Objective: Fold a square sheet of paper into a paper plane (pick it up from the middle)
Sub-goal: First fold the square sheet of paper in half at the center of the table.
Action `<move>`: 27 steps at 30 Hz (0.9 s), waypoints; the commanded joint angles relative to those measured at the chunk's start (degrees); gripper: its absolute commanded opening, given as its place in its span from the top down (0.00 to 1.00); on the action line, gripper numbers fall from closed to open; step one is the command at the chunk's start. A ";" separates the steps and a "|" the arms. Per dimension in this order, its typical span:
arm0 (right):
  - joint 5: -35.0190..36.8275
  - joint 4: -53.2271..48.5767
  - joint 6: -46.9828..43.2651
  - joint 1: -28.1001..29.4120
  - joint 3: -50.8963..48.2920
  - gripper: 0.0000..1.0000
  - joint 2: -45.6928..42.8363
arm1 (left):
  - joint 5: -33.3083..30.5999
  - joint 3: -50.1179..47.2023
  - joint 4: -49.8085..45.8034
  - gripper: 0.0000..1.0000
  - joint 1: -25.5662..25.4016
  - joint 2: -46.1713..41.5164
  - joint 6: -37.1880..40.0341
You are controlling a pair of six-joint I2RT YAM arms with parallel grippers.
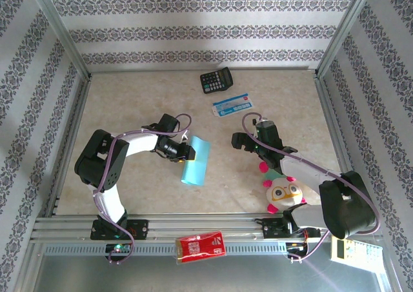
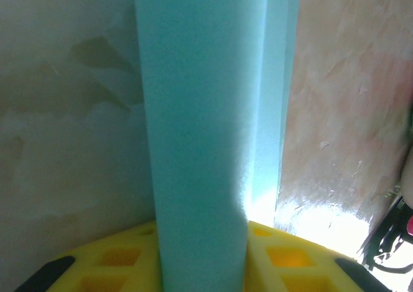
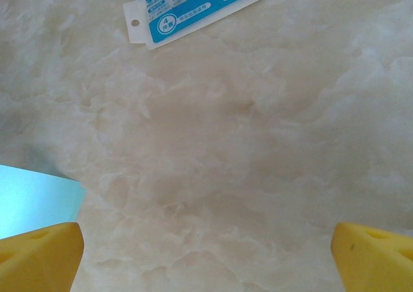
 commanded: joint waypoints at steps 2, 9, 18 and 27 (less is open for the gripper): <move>-0.65 0.48 -0.19 0.69 1.59 0.02 0.78 | 0.55 -1.18 1.32 0.70 0.67 -0.71 -1.78; -0.81 0.37 -0.23 0.69 1.81 0.02 1.09 | -1.35 -0.83 -0.36 0.71 0.66 -0.49 -0.14; -0.39 -0.39 -1.33 0.68 2.38 0.02 1.22 | -7.02 0.49 -3.93 0.70 -0.86 0.17 0.90; -0.35 -0.77 -1.63 0.68 3.26 0.02 2.48 | -12.95 2.91 -8.44 0.66 -2.89 0.90 3.62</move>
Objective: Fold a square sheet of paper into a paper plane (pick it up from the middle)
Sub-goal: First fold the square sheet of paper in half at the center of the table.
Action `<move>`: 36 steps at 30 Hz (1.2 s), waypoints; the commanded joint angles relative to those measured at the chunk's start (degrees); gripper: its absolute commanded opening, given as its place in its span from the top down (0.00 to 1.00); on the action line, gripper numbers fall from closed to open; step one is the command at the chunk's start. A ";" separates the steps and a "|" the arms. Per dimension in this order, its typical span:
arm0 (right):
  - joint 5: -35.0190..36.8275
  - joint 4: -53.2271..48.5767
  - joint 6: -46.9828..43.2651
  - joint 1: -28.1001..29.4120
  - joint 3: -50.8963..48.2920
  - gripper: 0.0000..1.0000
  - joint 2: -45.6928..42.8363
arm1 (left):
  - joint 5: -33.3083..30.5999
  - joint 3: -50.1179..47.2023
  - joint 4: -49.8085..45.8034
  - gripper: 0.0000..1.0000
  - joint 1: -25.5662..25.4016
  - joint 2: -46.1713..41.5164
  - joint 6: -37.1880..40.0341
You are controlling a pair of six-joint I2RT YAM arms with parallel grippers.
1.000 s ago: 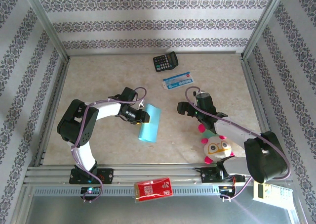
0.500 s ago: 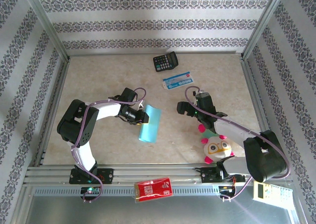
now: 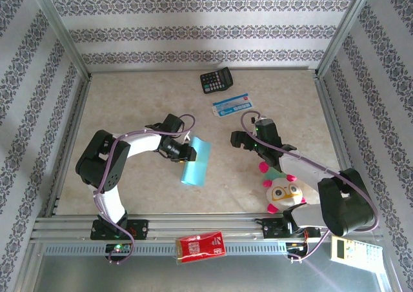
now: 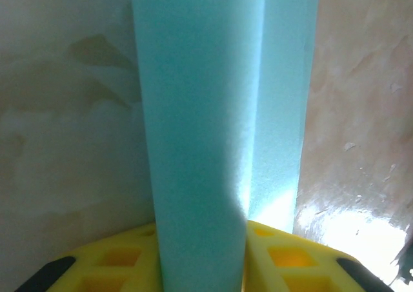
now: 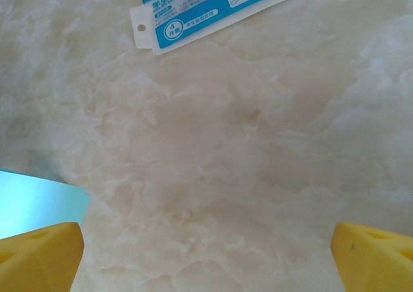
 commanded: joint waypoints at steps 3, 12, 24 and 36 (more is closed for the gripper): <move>-0.31 -0.45 -0.69 0.68 1.75 0.02 1.31 | -6.91 1.73 -5.78 0.65 -0.68 1.82 3.38; -0.44 -0.86 -1.11 0.59 2.10 0.02 1.19 | -9.38 3.90 -8.66 0.64 -1.59 3.76 5.30; -0.95 -1.17 -1.26 0.60 2.46 0.02 1.58 | -10.76 5.05 -10.43 0.64 -1.88 4.96 5.46; -2.97 -1.45 -0.70 0.59 2.81 0.02 0.39 | -11.25 4.02 -9.06 0.64 -1.84 5.19 4.43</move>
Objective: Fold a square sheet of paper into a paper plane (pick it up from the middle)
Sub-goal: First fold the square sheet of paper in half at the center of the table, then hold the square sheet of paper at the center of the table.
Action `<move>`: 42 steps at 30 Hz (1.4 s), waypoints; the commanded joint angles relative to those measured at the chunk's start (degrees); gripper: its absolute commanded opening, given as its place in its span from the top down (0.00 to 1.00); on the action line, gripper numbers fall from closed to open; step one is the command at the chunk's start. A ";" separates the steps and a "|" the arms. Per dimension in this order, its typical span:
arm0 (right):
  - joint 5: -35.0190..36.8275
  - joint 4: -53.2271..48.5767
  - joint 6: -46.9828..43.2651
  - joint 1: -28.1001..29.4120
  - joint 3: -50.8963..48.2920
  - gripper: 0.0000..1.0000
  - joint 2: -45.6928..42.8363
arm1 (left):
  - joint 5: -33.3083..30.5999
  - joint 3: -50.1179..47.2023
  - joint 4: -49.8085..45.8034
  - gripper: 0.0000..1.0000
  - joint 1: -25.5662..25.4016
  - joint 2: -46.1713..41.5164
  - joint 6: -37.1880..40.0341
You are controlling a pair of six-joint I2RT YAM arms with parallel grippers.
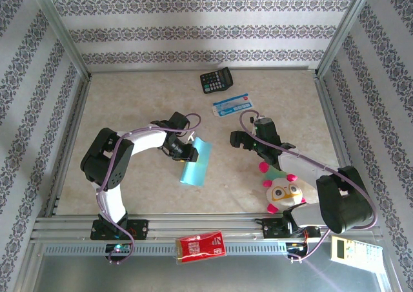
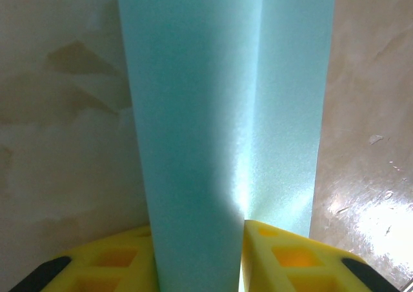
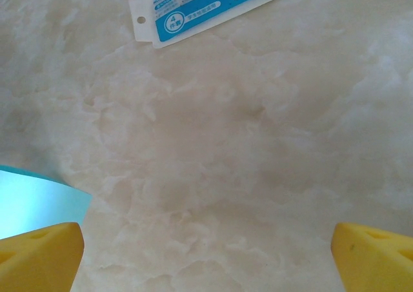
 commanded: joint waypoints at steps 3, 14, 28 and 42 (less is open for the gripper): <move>-3.98 -0.25 0.39 0.70 1.78 0.03 -1.59 | -6.84 -1.83 -1.35 0.64 0.00 2.81 0.06; -12.31 0.15 2.58 1.00 3.55 0.62 0.64 | -7.58 -2.09 -1.56 0.64 0.02 2.92 0.09; -23.87 8.95 18.12 8.82 6.88 1.00 14.66 | -8.05 -2.07 -1.94 0.64 0.04 3.08 0.52; -25.78 15.61 28.17 16.30 8.90 1.00 25.19 | -8.24 -2.51 -1.76 0.65 -0.01 2.79 0.51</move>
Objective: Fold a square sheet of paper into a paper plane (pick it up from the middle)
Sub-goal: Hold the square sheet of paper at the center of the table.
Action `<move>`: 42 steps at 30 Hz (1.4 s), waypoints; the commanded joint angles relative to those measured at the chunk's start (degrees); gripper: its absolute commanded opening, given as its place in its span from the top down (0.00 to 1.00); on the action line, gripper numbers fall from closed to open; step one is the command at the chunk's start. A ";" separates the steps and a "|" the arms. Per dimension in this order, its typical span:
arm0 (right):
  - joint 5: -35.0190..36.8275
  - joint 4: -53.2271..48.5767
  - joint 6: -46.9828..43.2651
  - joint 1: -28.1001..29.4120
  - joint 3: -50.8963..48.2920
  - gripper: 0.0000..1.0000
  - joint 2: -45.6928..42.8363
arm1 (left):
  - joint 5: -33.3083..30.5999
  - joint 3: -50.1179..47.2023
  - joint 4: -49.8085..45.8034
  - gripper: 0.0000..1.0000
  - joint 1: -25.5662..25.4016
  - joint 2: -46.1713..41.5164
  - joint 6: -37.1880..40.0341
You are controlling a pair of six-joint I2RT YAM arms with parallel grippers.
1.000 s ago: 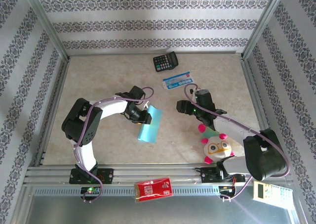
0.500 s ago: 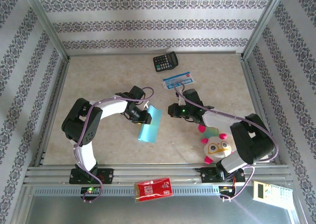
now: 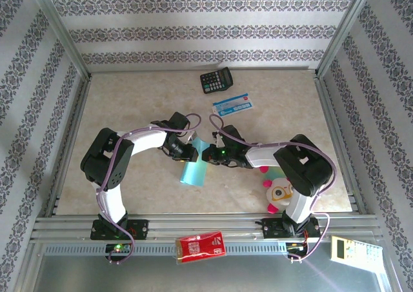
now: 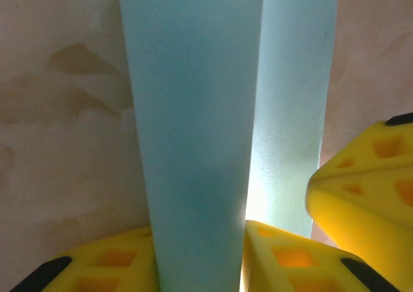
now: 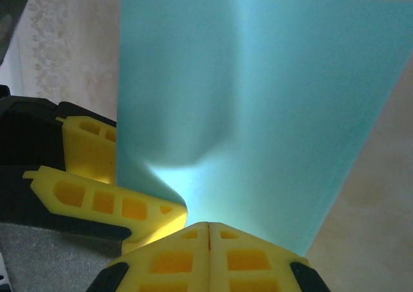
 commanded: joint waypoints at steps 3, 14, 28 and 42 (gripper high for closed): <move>-0.67 2.67 3.37 1.29 1.27 1.00 1.54 | -7.99 -2.58 -1.69 0.65 0.09 2.66 0.53; 0.73 2.50 5.00 1.96 -0.07 1.00 1.89 | -8.21 -2.31 -1.87 0.65 0.08 2.88 0.78; 1.83 1.07 6.27 2.10 -0.77 1.00 1.88 | -8.50 -2.50 -2.04 0.65 0.08 2.61 0.79; 6.52 -4.14 6.52 2.05 -2.24 1.00 2.67 | -8.37 -2.56 -1.69 0.65 0.10 2.35 0.62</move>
